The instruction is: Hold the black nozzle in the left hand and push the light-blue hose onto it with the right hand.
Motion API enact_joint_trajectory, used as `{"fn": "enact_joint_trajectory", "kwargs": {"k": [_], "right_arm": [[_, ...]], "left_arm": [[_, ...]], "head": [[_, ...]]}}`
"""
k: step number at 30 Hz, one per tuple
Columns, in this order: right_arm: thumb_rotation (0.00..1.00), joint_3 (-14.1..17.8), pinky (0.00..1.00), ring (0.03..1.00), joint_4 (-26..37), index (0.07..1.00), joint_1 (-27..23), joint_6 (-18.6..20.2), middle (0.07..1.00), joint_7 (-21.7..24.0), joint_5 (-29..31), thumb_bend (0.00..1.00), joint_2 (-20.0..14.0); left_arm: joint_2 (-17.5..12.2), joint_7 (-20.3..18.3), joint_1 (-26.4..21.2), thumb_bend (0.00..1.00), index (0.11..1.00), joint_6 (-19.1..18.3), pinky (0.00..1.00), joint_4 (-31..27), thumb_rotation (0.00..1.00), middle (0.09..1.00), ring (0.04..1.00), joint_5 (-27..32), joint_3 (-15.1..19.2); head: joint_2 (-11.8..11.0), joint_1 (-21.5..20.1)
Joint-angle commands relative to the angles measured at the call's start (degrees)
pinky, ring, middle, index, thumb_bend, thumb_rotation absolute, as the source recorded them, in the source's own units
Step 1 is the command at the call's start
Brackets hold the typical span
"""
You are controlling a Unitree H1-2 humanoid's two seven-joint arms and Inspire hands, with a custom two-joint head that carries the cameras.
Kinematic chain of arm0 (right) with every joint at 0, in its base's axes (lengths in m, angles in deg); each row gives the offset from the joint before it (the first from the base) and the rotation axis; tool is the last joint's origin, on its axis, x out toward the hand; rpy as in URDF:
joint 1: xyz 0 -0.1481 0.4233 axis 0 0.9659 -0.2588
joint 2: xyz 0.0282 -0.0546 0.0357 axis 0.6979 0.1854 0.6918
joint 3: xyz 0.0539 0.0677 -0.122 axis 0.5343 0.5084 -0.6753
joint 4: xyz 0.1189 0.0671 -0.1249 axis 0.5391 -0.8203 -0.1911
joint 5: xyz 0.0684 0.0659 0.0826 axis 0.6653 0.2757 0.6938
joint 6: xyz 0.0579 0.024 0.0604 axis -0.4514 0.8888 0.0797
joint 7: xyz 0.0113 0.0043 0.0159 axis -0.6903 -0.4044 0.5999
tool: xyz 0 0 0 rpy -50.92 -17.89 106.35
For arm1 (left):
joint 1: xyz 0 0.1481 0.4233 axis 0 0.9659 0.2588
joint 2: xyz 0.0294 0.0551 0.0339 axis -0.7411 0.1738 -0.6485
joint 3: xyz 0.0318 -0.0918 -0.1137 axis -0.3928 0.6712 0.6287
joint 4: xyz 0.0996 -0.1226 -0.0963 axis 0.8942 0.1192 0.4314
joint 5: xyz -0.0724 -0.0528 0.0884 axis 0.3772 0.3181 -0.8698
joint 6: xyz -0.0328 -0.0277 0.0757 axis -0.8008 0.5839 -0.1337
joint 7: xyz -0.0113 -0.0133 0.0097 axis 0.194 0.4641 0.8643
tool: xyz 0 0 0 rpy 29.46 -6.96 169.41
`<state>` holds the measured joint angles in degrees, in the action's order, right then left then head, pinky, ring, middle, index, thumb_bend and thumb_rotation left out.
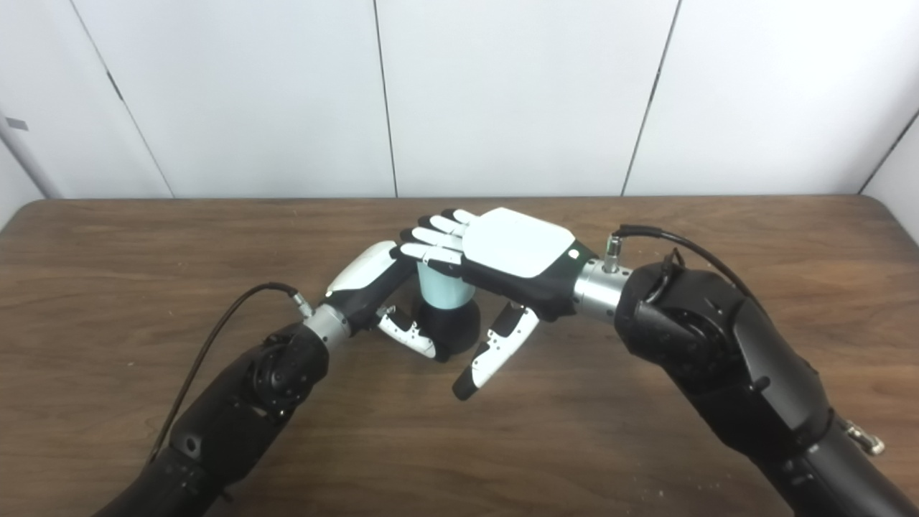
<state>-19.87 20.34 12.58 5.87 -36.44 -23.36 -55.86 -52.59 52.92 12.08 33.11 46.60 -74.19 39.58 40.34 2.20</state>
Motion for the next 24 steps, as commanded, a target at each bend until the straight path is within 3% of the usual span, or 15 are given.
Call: {"fn": "enact_joint_trajectory", "kwargs": {"k": [1, 8, 10, 12, 17, 24], "right_arm": [[0.68, -0.23, 1.00, 1.000, 0.10, 0.963, -0.50, -0.38, 1.000, 2.63, 0.85, 0.76, -0.70], [0.50, 5.70, 0.91, 0.990, 0.22, 0.993, 2.06, 1.64, 0.998, -5.59, -3.04, 0.69, 3.09], [0.40, 8.33, 0.83, 0.975, 0.05, 0.999, 3.42, 2.99, 1.000, -10.10, -5.92, 0.72, 5.64], [0.37, 10.32, 0.80, 0.983, -0.12, 1.000, 3.95, 4.38, 1.000, -12.84, -8.14, 0.75, 7.39], [0.33, 12.85, 0.78, 0.990, 0.28, 1.000, 3.59, 6.59, 1.000, -12.88, -9.52, 0.78, 8.74], [0.31, 17.02, 0.72, 0.966, 0.16, 1.000, 3.27, 9.17, 1.000, -13.68, -4.79, 0.79, 9.92]], "left_arm": [[-0.97, -4.50, 1.76, 0.52, 0.466, -2.63, 1.00, 3.04, 0.00, 0.518, 0.655, -1.88, -1.73], [-1.09, -4.76, 1.88, 0.52, 0.467, -2.89, 1.00, 2.61, 0.00, 0.516, 0.655, -1.77, -1.62], [-1.02, -4.74, 1.81, 0.52, 0.467, -2.78, 1.00, 2.83, 0.00, 0.516, 0.655, -1.75, -1.61], [-0.85, -4.69, 1.68, 0.52, 0.467, -2.70, 1.00, 3.17, 0.00, 0.516, 0.655, -1.72, -1.63], [-0.65, -4.60, 1.61, 0.52, 0.468, -2.68, 1.00, 3.39, 0.00, 0.515, 0.654, -1.72, -1.68], [-0.83, -4.60, 1.89, 0.52, 0.468, -2.63, 1.00, 3.11, 0.00, 0.515, 0.654, -1.67, -1.63]], "head": [[-0.06, 0.04], [-0.42, -0.16], [-0.42, -0.16], [-0.51, -0.19], [-0.48, -0.20], [-0.54, 0.04]]}}
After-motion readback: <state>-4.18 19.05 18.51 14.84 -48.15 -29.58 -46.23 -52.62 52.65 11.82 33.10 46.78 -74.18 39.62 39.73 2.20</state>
